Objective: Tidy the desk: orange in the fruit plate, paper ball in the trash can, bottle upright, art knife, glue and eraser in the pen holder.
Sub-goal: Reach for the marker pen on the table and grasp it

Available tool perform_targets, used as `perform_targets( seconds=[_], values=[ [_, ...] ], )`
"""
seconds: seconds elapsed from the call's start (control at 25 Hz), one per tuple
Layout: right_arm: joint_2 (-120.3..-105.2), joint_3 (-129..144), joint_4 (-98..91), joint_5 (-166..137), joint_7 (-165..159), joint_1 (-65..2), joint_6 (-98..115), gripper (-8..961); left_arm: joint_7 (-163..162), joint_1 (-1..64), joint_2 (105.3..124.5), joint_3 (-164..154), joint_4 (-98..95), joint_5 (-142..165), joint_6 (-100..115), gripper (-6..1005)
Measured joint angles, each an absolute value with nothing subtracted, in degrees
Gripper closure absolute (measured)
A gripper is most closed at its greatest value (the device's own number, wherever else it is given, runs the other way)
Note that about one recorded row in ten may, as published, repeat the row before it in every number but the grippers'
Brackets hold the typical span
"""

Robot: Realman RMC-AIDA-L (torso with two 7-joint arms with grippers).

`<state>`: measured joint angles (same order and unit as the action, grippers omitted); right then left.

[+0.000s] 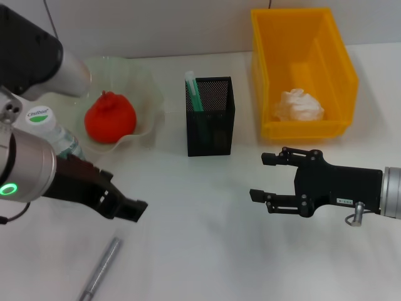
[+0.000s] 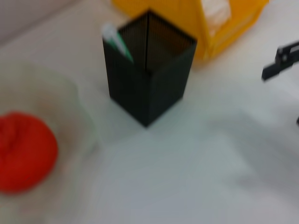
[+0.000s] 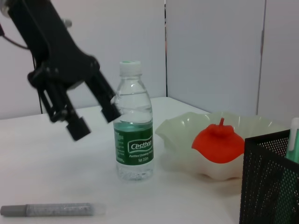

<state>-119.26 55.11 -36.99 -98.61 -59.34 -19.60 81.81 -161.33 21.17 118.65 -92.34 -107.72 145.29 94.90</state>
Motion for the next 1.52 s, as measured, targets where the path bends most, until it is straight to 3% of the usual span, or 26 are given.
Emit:
perform_targets(
  seconds=[0.8, 1.52],
  values=[
    [-119.26, 55.11, -36.29, -98.61, -59.14, -19.72, 81.83, 190, -164.94, 27.85, 119.0, -90.67, -90.08, 145.56, 96.57, 308],
    [-119.26, 55.11, -36.3, -98.2, -59.14, -19.63, 82.17, 190, -164.97, 29.53, 119.1, -99.29, -90.61, 154.55, 96.69, 330]
  ],
)
